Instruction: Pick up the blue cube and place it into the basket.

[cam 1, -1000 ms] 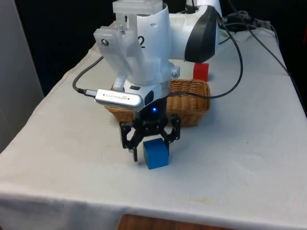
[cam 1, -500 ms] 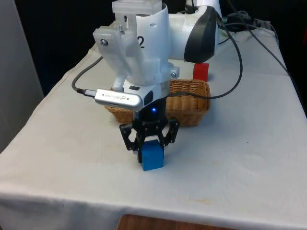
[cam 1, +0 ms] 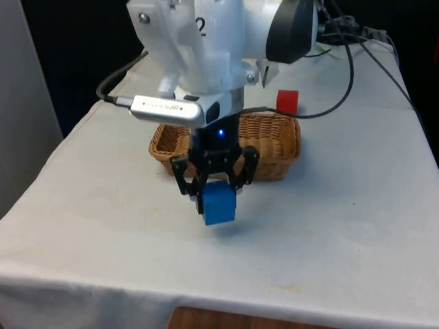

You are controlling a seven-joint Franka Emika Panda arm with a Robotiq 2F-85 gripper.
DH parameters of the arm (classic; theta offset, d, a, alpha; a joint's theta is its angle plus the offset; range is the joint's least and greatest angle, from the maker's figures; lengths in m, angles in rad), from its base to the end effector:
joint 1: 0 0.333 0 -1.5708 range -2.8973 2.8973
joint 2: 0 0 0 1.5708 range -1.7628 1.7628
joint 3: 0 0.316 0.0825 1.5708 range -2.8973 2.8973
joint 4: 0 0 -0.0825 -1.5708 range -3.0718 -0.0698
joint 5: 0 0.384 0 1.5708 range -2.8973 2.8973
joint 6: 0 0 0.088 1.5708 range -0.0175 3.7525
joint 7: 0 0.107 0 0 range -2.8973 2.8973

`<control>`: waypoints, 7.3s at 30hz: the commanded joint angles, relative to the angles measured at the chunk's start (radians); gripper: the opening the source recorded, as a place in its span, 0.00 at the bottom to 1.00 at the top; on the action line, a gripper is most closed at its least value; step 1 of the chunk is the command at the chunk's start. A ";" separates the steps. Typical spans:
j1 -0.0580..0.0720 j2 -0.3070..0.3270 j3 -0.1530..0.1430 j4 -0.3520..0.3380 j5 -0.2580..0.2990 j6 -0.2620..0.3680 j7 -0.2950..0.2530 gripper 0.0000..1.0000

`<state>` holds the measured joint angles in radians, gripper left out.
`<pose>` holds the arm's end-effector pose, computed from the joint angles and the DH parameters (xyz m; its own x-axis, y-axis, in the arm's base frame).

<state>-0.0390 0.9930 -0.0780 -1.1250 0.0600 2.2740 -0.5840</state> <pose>0.7812 -0.0701 0.2164 0.8808 0.4569 0.1240 0.4472 -0.8890 0.0988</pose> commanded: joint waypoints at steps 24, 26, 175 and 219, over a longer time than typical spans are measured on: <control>0.002 -0.237 -0.008 -0.219 -0.001 -0.038 0.015 0.00; 0.003 -0.250 -0.011 -0.232 -0.001 -0.040 0.025 0.00; 0.015 -0.540 -0.074 -1.106 0.000 0.641 0.225 1.00; 0.024 -0.682 -0.095 -1.005 -0.031 0.385 0.289 1.00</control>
<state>-0.0220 0.3030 -0.1600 -2.1380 0.0500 2.6680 -0.3110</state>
